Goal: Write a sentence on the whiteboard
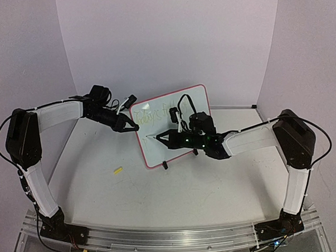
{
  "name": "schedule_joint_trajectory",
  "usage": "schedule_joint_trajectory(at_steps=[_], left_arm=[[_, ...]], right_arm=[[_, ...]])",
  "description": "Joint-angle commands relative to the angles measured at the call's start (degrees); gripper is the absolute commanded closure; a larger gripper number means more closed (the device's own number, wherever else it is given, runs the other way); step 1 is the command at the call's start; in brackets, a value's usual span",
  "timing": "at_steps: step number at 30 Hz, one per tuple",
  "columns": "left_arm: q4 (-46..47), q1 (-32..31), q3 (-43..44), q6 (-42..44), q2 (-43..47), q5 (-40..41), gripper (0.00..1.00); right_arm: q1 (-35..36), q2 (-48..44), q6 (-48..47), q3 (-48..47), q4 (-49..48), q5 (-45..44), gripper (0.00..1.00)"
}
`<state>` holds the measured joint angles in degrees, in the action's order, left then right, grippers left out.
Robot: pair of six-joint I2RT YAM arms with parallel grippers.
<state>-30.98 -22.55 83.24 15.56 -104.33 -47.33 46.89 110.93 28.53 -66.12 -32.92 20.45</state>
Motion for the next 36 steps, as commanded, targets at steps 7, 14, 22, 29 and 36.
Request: schedule_joint_trajectory(at_steps=[7, 14, 22, 29, 36], left_arm=[[-3.68, -1.73, 0.33, 2.96, -0.74, 3.13, 1.0], [-3.65, -1.71, 0.33, 2.98, -0.61, 3.13, 1.0], [-3.66, -1.79, 0.34, 3.03, -0.52, 3.18, 1.0], [-3.68, -1.81, 0.3, 3.04, -0.64, 3.3, 1.0], [-3.65, -1.81, 0.36, 3.01, -0.86, 3.2, 1.0]], right_arm=[[-0.29, 0.61, -0.29, -1.38, 0.53, -3.66, 1.0], [-0.53, -2.12, -0.21, 1.81, 0.56, -7.08, 1.0], [-0.62, -1.15, -0.04, 2.26, 1.08, -4.31, 1.0], [-0.64, 0.16, 0.13, 2.5, 2.14, -1.85, 1.0], [-0.61, -0.01, 0.21, 2.57, 2.14, -1.51, 1.0]])
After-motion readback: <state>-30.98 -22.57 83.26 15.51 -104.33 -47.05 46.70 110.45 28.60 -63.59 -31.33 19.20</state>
